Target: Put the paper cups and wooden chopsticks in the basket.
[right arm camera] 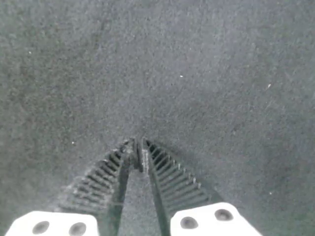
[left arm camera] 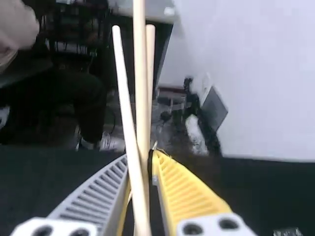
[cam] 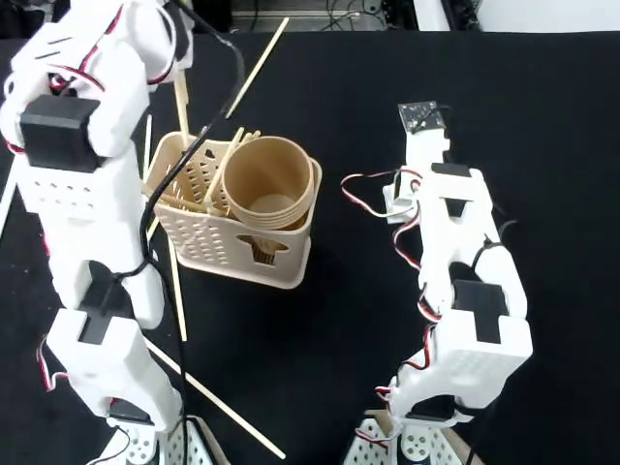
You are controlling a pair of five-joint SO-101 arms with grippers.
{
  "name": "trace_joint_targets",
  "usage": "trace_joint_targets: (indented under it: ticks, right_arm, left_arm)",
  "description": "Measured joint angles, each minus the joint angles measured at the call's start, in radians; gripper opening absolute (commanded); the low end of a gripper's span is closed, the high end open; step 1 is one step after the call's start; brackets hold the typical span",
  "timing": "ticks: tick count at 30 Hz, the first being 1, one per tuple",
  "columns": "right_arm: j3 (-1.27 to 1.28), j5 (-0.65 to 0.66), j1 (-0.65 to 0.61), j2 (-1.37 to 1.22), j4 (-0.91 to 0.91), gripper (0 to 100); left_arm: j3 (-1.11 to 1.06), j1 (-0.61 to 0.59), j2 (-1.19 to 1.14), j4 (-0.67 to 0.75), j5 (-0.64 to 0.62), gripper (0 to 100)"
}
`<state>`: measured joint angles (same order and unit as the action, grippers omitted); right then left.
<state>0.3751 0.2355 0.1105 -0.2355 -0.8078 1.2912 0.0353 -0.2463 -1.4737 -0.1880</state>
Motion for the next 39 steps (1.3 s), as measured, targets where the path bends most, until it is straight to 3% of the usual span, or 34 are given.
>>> trace_joint_targets:
  ticks: [7,18,20,25,39]
  right_arm:
    - [0.000,0.000,0.000,0.000,0.000,1.2]
    - [0.000,0.000,0.000,0.000,0.000,1.2]
    - [0.000,0.000,0.000,0.000,0.000,1.2]
    - [0.000,0.000,0.000,0.000,0.000,1.2]
    - [0.000,0.000,0.000,0.000,0.000,1.2]
  left_arm:
    - [0.278,-0.003,-0.084,-0.167,-0.005,3]
    - [0.341,-0.040,-0.244,-0.150,-0.055,3]
    - [0.341,-0.040,-0.252,-0.150,-0.057,8]
    - [0.341,-0.040,-0.265,-0.163,-0.057,33]
    - [0.341,-0.040,-0.273,-0.150,-0.043,33]
